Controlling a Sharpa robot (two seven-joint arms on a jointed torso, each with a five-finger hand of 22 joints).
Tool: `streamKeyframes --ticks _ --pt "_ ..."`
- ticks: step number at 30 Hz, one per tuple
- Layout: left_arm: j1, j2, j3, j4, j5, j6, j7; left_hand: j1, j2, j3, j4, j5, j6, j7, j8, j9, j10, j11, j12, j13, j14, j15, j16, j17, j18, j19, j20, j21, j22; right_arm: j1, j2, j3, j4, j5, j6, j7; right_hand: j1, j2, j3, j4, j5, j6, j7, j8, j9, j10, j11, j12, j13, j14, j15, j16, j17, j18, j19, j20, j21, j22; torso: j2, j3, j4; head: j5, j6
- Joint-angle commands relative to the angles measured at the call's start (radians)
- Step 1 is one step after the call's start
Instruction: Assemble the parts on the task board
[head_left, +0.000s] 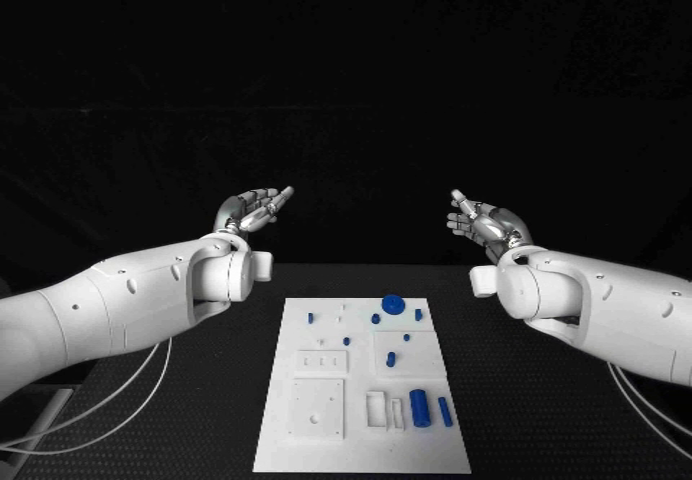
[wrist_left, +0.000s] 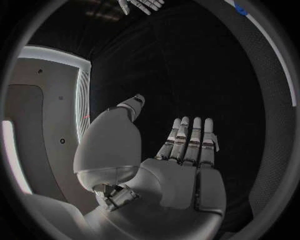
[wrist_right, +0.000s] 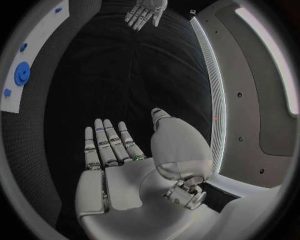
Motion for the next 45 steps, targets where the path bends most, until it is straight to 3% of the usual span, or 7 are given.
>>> streamKeyframes --ticks 1,6,11,14,26,35,45 --pt "0.031 0.019 -0.017 -0.058 0.033 0.142 -0.085 0.044 -0.006 0.018 0.006 0.005 0.019 0.003 0.013 0.017 0.026 0.004 0.008 0.004 0.019 0.004 0.013 0.016 -0.008 0.016 0.005 0.008 0.043 0.032 0.008 -0.016 -0.054 -0.007 0.234 -0.130 0.067 0.000 -0.008 0.013 0.002 0.023 0.072 0.016 0.009 0.028 0.007 0.006 0.003 0.026 0.008 0.014 0.009 0.026 0.014 0.010 0.005 0.047 0.000 -0.0001 0.0002 0.000 -0.001" --pt "0.068 0.037 -0.040 -0.121 0.042 0.183 -0.112 0.042 -0.006 0.017 0.007 0.005 0.020 0.007 0.014 0.018 0.028 0.007 0.009 0.004 0.019 0.011 0.014 0.018 -0.008 0.017 0.011 0.012 0.043 0.075 0.017 -0.041 -0.122 -0.008 0.328 -0.187 0.156 -0.008 -0.032 0.010 -0.010 0.035 0.072 0.022 0.005 0.045 0.008 0.008 0.004 0.040 0.008 0.019 0.010 0.033 0.037 0.013 0.009 0.102 0.000 -0.0001 0.0002 0.000 -0.001" --pt "0.074 0.040 -0.043 -0.131 0.043 0.190 -0.117 0.043 -0.005 0.021 0.007 0.005 0.025 0.012 0.018 0.021 0.039 0.012 0.014 0.006 0.027 0.015 0.020 0.022 -0.008 0.026 0.011 0.023 0.043 0.091 0.020 -0.050 -0.148 -0.009 0.363 -0.209 0.262 -0.028 -0.047 -0.007 -0.014 0.071 0.072 0.041 0.010 0.093 0.009 0.017 0.007 0.082 0.009 0.039 0.019 0.052 0.096 0.014 0.016 0.166 0.000 -0.0001 0.0002 0.000 -0.001" --pt "0.074 0.026 -0.044 -0.123 0.021 0.202 -0.113 0.057 0.002 0.029 0.004 0.006 0.048 0.035 0.032 0.027 0.080 0.031 0.031 0.014 0.063 0.020 0.042 0.032 -0.003 0.058 -0.002 0.045 0.042 0.092 0.036 -0.051 -0.182 -0.300 0.279 -0.227 0.358 -0.058 -0.026 -0.021 -0.026 0.127 0.073 0.067 0.017 0.157 0.011 0.035 0.012 0.134 0.020 0.064 0.029 0.082 0.176 0.014 0.026 0.154 0.000 -0.0017 -0.0018 0.003 -0.016" --pt "0.069 -0.010 -0.045 -0.058 -0.043 0.209 -0.101 0.259 0.137 -0.111 -0.109 0.031 0.258 0.067 0.074 0.005 0.329 0.053 0.098 0.032 0.385 -0.012 0.165 0.051 0.062 0.346 -0.088 0.156 0.030 0.084 0.071 -0.050 -0.204 -0.794 0.245 -0.229 0.516 -0.142 0.109 -0.006 -0.069 0.350 0.034 0.129 0.024 0.402 -0.059 0.084 0.023 0.335 -0.037 0.144 0.079 0.156 0.389 0.021 0.033 0.112 0.012 -0.0023 0.0018 0.002 -0.016" --pt "0.069 -0.084 -0.044 0.074 -0.079 0.204 -0.087 0.307 0.167 -0.161 -0.127 0.040 0.328 0.061 0.058 -0.029 0.413 0.041 0.093 0.030 0.444 -0.028 0.164 0.050 0.062 0.388 -0.104 0.163 0.024 0.083 0.102 -0.050 -0.192 -1.079 0.266 -0.239 0.527 -0.180 0.195 -0.005 -0.128 0.429 0.013 0.128 0.027 0.498 -0.090 0.077 0.025 0.444 -0.088 0.180 0.129 0.161 0.512 -0.003 0.051 0.100 0.044 0.0024 0.0091 -0.007 -0.007" --pt "0.068 -0.118 -0.044 0.201 -0.059 0.208 -0.080 0.312 0.168 -0.178 -0.119 0.046 0.334 0.059 0.046 -0.043 0.414 0.044 0.075 0.024 0.453 -0.028 0.158 0.048 0.061 0.394 -0.106 0.160 0.021 0.076 0.130 -0.049 -0.177 -1.348 0.285 -0.284 0.506 -0.191 0.215 -0.041 -0.135 0.444 0.016 0.099 0.009 0.542 -0.102 0.049 0.018 0.540 -0.133 0.209 0.189 0.161 0.623 -0.035 0.075 0.096 0.098 0.0053 0.0320 -0.025 0.012"
